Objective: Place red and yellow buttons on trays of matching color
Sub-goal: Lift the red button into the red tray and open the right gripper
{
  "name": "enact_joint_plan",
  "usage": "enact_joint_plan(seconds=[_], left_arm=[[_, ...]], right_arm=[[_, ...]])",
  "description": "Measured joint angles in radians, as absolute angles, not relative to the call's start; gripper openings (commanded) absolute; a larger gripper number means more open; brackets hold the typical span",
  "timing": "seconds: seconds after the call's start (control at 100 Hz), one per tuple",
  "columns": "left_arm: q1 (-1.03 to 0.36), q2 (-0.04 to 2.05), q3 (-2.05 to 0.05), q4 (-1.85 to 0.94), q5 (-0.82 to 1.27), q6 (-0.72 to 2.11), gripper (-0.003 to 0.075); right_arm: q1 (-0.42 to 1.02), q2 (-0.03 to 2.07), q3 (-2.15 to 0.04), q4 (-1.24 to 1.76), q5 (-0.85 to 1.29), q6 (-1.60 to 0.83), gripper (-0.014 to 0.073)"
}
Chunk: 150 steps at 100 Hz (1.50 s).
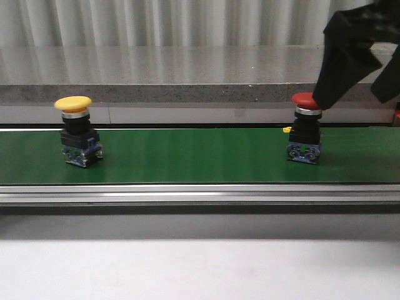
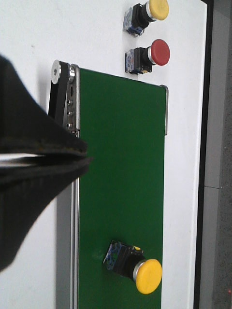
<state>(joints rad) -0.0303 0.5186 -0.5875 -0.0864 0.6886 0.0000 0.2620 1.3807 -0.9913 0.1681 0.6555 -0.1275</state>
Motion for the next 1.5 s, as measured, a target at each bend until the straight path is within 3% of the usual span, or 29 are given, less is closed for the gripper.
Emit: enact_joint_plan(seconds=[0.15,0.22,0.29,0.39,0.49,0.69,0.9,1.23,1.5], left_arm=[[-0.03,0.519,-0.587,-0.086,0.689,0.0,-0.002],[-0.03,0.519,-0.587,-0.086,0.689,0.0,-0.002],[-0.03,0.519,-0.587,-0.086,0.689,0.0,-0.002],[-0.03,0.519,-0.587,-0.086,0.689,0.0,-0.002],[-0.03,0.519,-0.587,-0.086,0.689,0.0,-0.002],[-0.03,0.519,-0.587,-0.086,0.689,0.0,-0.002],[-0.03,0.519,-0.587,-0.086,0.689,0.0,-0.002],[-0.03,0.519,-0.587,-0.086,0.689,0.0,-0.002],[-0.03,0.519,-0.587,-0.086,0.689,0.0,-0.002]], right_arm=[[0.262,1.471,-1.043,0.168,0.64,-0.127,0.0619],[0.262,1.506,-1.064,0.168,0.638,-0.127,0.0571],[0.262,1.534,-1.081,0.168,0.638,-0.127,0.0462],[0.262,1.551,-1.096,0.168,0.649,-0.127,0.0234],[0.262,1.551,-1.105,0.168,0.692,-0.13,0.0113],[0.21,1.542,-1.214,0.168,0.876,-0.13,0.0111],[0.039,1.516,-1.409,0.169,0.99,-0.128,0.0111],[-0.327,1.555,-1.516,0.169,0.997,-0.111,0.0111],[-0.4,1.662,-1.516,0.177,0.95,-0.109,0.0111]])
